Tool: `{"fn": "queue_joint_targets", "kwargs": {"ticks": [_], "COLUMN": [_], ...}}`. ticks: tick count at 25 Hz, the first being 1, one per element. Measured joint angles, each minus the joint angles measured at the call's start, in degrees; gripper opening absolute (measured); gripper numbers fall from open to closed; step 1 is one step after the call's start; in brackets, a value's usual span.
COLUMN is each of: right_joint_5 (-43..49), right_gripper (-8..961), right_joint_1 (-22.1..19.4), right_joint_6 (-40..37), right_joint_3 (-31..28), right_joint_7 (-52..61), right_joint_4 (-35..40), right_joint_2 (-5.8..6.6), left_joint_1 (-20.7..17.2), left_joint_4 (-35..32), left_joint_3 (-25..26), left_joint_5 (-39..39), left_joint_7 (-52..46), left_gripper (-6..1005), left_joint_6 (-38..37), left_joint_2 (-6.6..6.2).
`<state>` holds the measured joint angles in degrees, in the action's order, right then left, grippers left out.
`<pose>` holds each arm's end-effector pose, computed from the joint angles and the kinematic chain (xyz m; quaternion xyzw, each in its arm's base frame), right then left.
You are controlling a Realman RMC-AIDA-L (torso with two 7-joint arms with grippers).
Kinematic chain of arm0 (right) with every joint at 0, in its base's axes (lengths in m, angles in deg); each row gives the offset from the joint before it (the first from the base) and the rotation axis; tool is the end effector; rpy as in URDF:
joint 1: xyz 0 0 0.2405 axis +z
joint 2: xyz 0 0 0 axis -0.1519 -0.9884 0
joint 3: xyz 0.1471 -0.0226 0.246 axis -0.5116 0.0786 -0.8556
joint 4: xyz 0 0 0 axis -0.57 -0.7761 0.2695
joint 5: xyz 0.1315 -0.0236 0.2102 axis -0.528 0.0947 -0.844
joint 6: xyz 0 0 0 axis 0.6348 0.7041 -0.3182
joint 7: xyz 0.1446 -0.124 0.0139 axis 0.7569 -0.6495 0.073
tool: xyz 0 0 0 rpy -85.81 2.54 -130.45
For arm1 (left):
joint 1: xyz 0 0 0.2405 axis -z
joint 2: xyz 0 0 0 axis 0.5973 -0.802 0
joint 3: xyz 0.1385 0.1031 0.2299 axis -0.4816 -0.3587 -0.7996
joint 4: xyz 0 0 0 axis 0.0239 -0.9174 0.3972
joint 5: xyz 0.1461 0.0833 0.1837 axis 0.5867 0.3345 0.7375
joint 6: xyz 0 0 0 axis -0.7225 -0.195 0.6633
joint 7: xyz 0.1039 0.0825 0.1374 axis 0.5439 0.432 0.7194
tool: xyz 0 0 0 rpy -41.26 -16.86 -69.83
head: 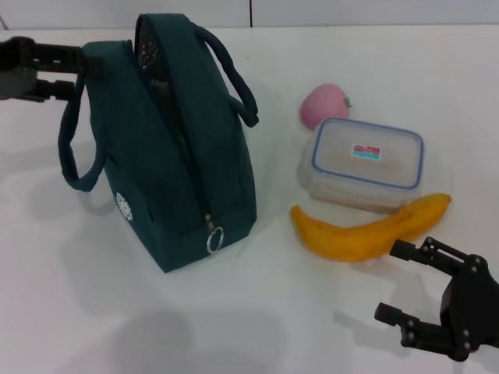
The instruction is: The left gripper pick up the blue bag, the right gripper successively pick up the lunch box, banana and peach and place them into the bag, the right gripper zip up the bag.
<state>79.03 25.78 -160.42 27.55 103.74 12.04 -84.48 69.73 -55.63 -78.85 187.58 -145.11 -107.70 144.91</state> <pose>0.3267 0.2487 -0.0908 -0.9009 0.0884 0.3944 0.1580 -0.2672 0.4253 0.1096 -0.7782 -0.5915 -0.1744 0.1186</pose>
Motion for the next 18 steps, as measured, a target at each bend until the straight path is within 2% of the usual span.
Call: {"fn": "queue_joint_targets", "kwargs": {"ticks": [6,15,18], "right_joint_5": [0.0,0.0,0.0], "right_gripper": [787,785,785], "right_joint_1": [0.0,-0.2,-0.3], "right_joint_6": [0.0,0.0,-0.1], "right_joint_3": [-0.1,-0.1,-0.1], "right_joint_7": [0.0,-0.2,-0.1], "right_joint_4": [0.0,-0.1,-0.1], "right_joint_2": [0.0,0.09,0.09], "left_joint_1": [0.9,3.2,3.3], "left_joint_4": [1.7,4.5,4.3], "left_joint_3": [-0.3,-2.5,-2.5], "left_joint_5": [0.8,3.0,2.5], "left_joint_7": [0.2,-0.1,1.7], "left_gripper": [863,859,754], "left_joint_6": [0.5,0.8,0.6], "left_joint_2": [0.93,1.23,1.32]}}
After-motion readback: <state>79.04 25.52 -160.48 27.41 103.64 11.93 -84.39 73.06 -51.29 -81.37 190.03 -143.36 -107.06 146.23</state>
